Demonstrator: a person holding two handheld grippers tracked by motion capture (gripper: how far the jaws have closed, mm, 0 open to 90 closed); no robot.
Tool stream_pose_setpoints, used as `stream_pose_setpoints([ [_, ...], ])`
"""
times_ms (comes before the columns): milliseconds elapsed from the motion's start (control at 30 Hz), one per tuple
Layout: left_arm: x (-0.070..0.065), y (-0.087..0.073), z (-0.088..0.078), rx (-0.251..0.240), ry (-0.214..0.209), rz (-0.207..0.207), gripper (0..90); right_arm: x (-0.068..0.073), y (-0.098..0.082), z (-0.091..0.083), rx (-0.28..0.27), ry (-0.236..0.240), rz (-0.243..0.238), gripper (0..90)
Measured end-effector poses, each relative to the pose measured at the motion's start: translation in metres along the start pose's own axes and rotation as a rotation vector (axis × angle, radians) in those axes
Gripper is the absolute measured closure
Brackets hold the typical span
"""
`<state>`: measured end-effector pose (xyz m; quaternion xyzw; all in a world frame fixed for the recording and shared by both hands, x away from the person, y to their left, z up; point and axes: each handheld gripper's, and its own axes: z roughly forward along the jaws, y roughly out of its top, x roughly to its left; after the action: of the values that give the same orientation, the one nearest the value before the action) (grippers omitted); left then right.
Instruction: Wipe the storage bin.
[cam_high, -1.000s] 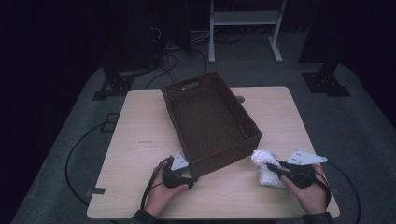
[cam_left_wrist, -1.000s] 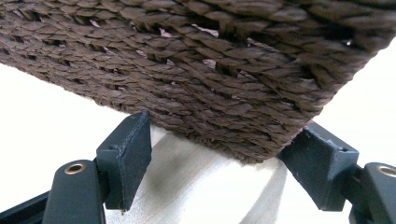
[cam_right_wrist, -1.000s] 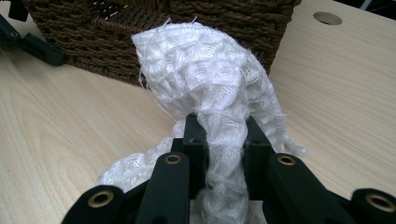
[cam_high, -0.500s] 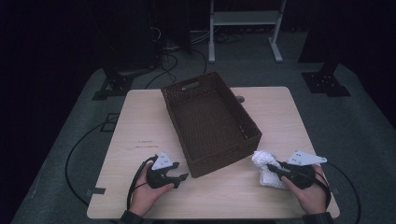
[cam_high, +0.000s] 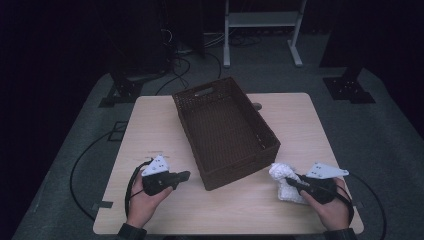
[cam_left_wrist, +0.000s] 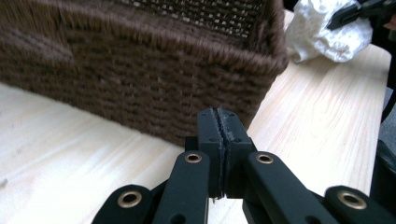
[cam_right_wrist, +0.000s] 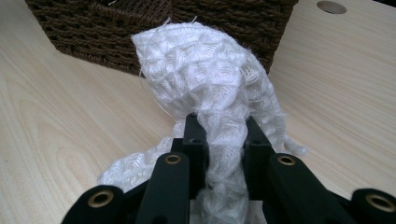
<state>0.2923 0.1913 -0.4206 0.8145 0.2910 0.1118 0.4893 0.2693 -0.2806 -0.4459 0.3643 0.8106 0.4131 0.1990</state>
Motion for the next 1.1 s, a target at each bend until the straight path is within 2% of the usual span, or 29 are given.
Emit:
stream_pose_setpoints([
  [133,-0.002,0.007,0.0,-0.008,-0.016,0.018,90.0,0.001,-0.001,-0.001,0.002,-0.002,0.005,76.1],
  [267,-0.003,0.014,0.001,-0.035,-0.038,0.018,90.0,0.001,-0.004,-0.003,0.007,-0.001,0.013,76.1],
  [467,-0.004,0.023,0.007,-0.042,-0.055,0.034,90.0,0.003,-0.008,-0.006,0.01,-0.003,0.022,76.1],
  [867,-0.011,0.031,0.029,-0.021,-0.09,0.064,89.9,0.001,-0.012,-0.006,0.016,-0.001,0.027,76.2],
  [1100,-0.023,0.041,0.046,-0.007,-0.126,0.083,89.4,0.002,-0.011,-0.005,0.017,-0.001,0.024,76.2],
])
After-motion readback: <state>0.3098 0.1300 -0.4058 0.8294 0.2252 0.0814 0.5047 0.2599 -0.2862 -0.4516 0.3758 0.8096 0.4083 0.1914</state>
